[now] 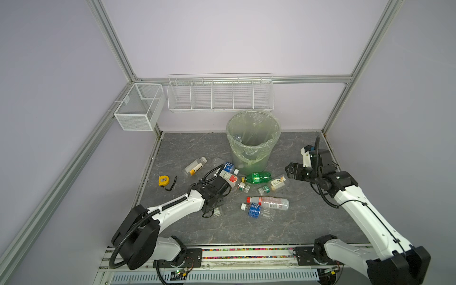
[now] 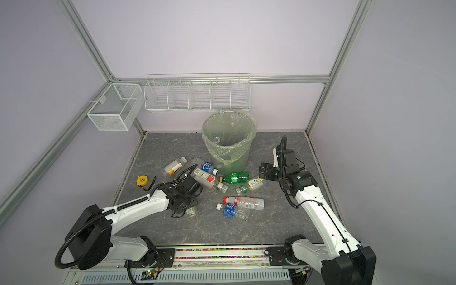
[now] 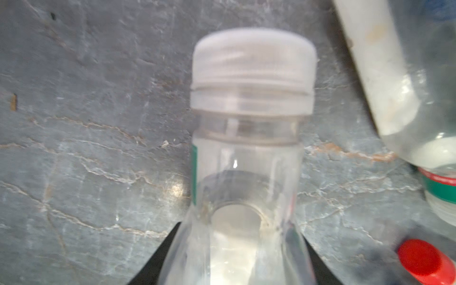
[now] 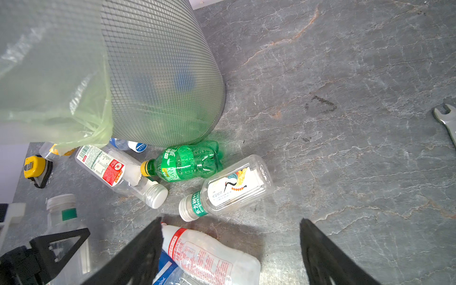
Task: Throw the plastic bottles in the bin
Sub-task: Pick up the plastic bottle from the center of the table.
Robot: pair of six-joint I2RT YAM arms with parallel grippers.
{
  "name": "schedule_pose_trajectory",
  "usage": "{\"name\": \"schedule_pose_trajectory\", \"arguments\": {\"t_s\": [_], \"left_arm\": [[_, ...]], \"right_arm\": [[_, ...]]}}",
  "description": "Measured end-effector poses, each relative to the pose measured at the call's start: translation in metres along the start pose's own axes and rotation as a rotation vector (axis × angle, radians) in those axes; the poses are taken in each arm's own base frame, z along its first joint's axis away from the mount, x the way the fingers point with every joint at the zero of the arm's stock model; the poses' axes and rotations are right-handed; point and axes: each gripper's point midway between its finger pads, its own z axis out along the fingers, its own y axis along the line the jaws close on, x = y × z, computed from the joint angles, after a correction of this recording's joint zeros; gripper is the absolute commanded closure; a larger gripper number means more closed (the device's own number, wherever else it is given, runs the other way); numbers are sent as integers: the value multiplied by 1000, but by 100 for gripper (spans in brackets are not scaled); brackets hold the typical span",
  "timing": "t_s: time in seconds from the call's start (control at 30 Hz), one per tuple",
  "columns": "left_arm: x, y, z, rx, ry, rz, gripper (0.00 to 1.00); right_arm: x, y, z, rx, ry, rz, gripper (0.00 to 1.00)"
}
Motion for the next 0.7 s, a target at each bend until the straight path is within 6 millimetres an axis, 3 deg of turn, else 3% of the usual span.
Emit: {"name": "schedule_pose_trajectory", "arguments": {"t_s": [0.33, 0.7], "left_arm": [[-36, -4, -21, 124, -99, -34, 45], [-59, -8, -40, 201, -172, -18, 44]], "right_arm": [[8, -4, 13, 18, 47, 4, 12], [18, -6, 25, 24, 91, 21, 12]]}}
